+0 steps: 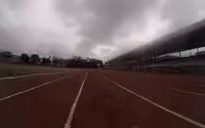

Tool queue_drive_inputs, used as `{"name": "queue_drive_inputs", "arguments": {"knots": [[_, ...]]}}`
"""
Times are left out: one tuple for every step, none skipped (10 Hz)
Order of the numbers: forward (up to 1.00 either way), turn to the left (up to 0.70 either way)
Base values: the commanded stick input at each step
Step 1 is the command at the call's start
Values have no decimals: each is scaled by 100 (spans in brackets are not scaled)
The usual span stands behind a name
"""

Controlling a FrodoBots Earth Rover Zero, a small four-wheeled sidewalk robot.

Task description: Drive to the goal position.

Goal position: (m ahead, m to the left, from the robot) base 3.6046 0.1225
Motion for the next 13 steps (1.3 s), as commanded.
{"name": "queue_drive_inputs", "arguments": {"knots": [[70,0],[70,0],[70,0],[70,0],[70,0],[70,0],[70,0],[70,0],[70,0],[70,0],[70,0],[70,0],[70,0]]}}
